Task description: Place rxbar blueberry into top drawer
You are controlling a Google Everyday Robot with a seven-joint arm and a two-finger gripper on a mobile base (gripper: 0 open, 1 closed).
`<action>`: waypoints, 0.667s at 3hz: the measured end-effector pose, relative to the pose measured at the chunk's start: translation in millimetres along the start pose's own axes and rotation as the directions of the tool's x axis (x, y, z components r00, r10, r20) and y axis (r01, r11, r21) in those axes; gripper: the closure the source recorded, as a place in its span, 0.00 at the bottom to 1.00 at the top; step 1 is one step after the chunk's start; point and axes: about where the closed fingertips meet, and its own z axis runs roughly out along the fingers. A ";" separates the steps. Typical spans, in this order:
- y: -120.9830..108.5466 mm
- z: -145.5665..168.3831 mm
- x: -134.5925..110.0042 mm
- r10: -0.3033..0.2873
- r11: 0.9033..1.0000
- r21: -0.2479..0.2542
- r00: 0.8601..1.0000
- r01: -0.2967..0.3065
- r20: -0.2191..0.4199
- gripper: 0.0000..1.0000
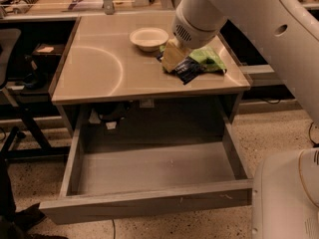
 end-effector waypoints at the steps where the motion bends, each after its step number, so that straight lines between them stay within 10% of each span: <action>1: 0.1 3.1 -6.4 0.001 1.000 -0.002 1.000 -0.001 0.024 1.00; 2: 13.5 -0.9 9.9 0.019 1.000 -0.013 1.000 -0.019 0.010 1.00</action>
Offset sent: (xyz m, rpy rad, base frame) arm -0.0557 -0.0076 -0.0186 -0.0074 0.0552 -0.0345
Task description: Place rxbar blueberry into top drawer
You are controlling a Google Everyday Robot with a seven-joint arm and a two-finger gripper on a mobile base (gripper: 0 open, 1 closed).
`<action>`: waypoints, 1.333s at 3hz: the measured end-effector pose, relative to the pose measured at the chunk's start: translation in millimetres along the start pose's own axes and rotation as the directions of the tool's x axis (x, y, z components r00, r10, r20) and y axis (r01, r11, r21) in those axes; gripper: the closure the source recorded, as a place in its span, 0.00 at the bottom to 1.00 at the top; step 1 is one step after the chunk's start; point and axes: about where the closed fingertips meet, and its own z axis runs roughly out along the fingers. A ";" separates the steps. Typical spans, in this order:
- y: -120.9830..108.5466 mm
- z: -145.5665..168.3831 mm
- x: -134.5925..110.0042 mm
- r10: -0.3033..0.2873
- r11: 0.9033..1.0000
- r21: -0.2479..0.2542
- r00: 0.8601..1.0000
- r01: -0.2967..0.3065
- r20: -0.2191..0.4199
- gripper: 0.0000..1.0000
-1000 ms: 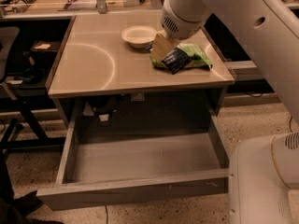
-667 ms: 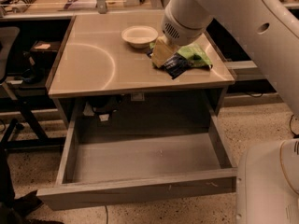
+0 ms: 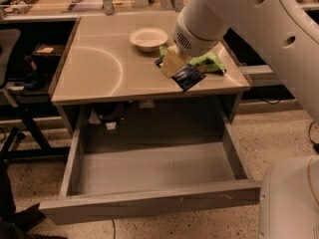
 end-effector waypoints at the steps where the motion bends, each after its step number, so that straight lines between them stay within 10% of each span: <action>1: 23.0 -5.4 26.1 0.037 0.999 -0.028 0.999 -0.037 -0.022 1.00; 4: 59.4 27.4 67.0 0.104 0.988 -0.108 0.991 -0.112 -0.078 1.00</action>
Offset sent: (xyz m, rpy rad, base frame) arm -0.1001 -0.0210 -0.0679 0.0358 0.1956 -0.0965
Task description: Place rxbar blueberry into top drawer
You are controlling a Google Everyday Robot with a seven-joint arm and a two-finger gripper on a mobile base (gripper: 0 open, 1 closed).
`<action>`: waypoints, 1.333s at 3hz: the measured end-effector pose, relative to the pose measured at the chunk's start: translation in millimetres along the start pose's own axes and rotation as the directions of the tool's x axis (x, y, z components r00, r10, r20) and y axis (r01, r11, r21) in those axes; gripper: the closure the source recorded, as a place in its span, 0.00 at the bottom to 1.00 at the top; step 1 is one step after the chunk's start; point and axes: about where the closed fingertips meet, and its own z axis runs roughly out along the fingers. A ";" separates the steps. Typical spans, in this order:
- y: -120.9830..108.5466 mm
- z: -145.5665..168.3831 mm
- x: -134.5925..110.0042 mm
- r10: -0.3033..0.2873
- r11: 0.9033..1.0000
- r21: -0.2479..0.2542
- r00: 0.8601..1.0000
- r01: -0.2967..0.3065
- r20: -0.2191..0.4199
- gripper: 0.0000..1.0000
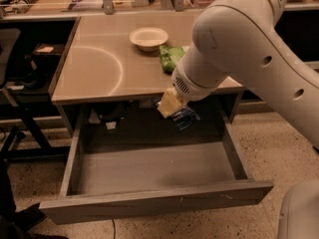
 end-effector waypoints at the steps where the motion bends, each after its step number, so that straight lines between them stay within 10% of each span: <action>1: 8.5 28.7 4.4 0.014 0.999 -0.053 1.000 -0.015 -0.017 1.00; 4: 3.5 88.7 5.8 0.022 0.988 -0.148 0.997 -0.033 -0.074 1.00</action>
Offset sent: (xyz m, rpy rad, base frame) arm 0.0316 0.0168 -0.0994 0.0774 0.2054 0.0361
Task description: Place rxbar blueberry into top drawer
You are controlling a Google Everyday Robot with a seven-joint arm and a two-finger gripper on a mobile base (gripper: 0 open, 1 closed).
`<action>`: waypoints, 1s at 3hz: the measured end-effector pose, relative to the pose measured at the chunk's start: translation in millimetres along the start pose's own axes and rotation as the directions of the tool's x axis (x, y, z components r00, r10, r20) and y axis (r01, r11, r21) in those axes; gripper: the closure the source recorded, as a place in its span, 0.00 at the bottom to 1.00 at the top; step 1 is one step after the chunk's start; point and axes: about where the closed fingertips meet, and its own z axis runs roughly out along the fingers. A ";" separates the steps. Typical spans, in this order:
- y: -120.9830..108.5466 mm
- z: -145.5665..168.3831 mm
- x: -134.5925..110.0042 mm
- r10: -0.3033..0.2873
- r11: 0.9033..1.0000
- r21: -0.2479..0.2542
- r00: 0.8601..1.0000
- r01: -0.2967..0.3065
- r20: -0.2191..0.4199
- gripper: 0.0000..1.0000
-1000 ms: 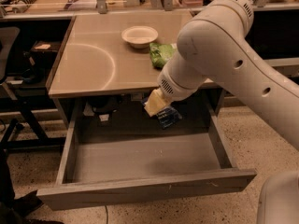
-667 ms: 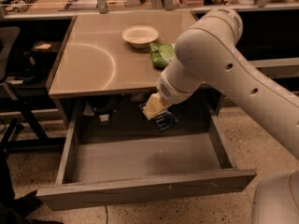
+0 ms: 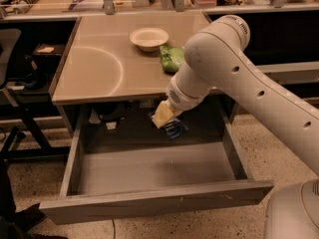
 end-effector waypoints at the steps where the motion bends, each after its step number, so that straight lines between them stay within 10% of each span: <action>1: 6.3 12.0 26.7 0.038 0.998 -0.044 0.998 -0.040 -0.044 1.00; 3: 18.6 24.9 81.6 0.116 0.988 -0.084 0.985 -0.128 -0.128 1.00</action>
Offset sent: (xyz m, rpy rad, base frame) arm -0.0860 -0.0449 -0.0618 -0.0091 0.2474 -0.0936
